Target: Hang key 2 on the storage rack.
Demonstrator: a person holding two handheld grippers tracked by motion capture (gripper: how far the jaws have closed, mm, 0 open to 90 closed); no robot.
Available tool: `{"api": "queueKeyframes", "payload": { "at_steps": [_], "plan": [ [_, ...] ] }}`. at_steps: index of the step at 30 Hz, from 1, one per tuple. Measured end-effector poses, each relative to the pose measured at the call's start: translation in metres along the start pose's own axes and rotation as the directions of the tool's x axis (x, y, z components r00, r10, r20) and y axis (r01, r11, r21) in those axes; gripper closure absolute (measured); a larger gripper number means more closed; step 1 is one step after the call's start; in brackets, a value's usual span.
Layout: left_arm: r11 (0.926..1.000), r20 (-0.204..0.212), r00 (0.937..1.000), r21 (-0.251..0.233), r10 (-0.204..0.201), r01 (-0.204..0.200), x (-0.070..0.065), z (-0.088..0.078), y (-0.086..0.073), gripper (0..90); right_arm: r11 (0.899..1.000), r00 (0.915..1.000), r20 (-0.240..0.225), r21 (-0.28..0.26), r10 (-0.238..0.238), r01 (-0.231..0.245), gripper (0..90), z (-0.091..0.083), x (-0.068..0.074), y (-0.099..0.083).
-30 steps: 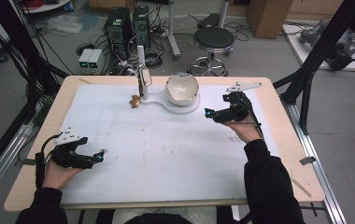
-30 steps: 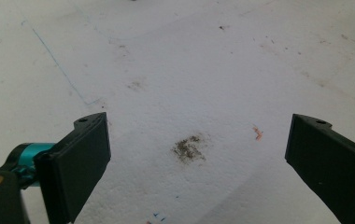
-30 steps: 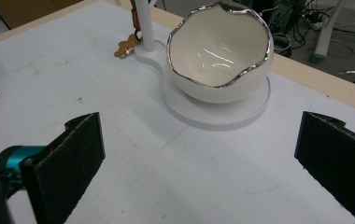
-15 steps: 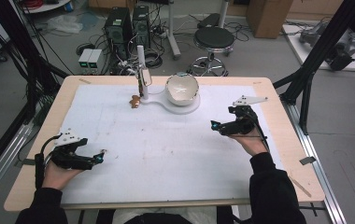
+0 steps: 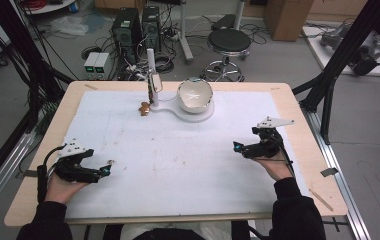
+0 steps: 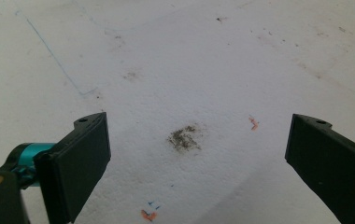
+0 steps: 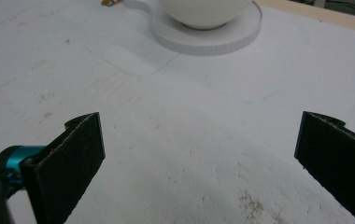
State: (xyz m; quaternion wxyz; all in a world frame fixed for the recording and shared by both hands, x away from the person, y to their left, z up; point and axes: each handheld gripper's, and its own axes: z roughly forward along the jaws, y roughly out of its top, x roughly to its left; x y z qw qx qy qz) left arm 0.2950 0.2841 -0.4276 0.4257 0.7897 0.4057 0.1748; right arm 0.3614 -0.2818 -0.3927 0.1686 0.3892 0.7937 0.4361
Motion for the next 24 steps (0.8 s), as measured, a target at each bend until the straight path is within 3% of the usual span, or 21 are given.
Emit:
{"api": "queueKeyframes", "payload": {
  "at_steps": [15,24],
  "plan": [
    [1.0,-0.005,1.0,0.008,0.002,-0.002,-0.002,0.0,-0.001,7.3,1.0,0.9996,0.006,-0.004,0.027,-0.027,0.7,-0.01,-0.007,-0.039],
    [0.9998,0.0,1.0,0.019,0.01,-0.01,-0.002,0.002,-0.001,7.3,1.0,0.9994,0.028,-0.015,0.023,-0.022,0.7,-0.012,-0.005,-0.045]
  ]
}}
